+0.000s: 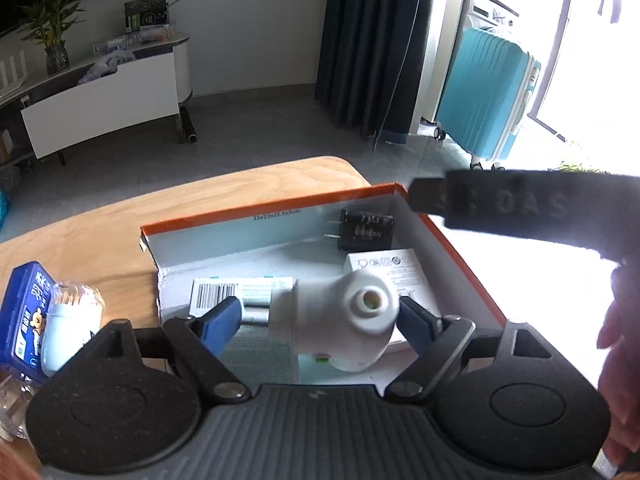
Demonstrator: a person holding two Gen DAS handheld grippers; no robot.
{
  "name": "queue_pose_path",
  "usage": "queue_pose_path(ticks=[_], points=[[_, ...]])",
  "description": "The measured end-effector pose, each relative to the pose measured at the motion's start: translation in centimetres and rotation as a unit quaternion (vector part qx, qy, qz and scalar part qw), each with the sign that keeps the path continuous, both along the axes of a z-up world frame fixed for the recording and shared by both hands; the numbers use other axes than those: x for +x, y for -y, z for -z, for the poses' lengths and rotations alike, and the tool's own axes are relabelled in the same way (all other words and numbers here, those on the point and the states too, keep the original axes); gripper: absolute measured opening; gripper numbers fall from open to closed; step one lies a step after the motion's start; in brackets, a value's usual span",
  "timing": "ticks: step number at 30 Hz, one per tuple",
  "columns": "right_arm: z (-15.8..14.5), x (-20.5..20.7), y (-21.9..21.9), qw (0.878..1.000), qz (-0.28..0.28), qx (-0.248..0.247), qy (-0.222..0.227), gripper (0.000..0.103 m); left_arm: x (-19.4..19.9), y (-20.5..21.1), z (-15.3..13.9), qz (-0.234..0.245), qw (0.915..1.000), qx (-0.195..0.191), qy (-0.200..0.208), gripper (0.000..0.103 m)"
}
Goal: Organize rigid objects
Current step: 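Release the black charger into the tray with right tool while left tool releases white adapter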
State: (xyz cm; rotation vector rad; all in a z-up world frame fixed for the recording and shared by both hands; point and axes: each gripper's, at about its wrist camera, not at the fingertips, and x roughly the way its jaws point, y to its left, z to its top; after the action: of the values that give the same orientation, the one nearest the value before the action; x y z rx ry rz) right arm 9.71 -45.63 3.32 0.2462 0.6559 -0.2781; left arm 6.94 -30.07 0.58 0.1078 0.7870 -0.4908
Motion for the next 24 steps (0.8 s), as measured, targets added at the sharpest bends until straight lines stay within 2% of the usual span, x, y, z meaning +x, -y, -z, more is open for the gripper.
queue_pose_path(ticks=[6, 13, 24], points=[[-0.6, -2.2, -0.3, 1.0, 0.012, -0.001, 0.003, 0.079, -1.2, -0.9, -1.6, -0.007, 0.9999, -0.007, 0.011, 0.095], [-1.1, -4.3, -1.5, 1.0, 0.031, -0.007, -0.001, 0.082, -2.5, -3.2, -3.0, -0.044, 0.9988, 0.002, 0.02, 0.1], [-0.5, -5.6, -6.1, 1.0, -0.018, 0.011, -0.018, 0.083, -4.3, -8.6, -3.7, -0.097, 0.995, 0.012, 0.019, 0.101]])
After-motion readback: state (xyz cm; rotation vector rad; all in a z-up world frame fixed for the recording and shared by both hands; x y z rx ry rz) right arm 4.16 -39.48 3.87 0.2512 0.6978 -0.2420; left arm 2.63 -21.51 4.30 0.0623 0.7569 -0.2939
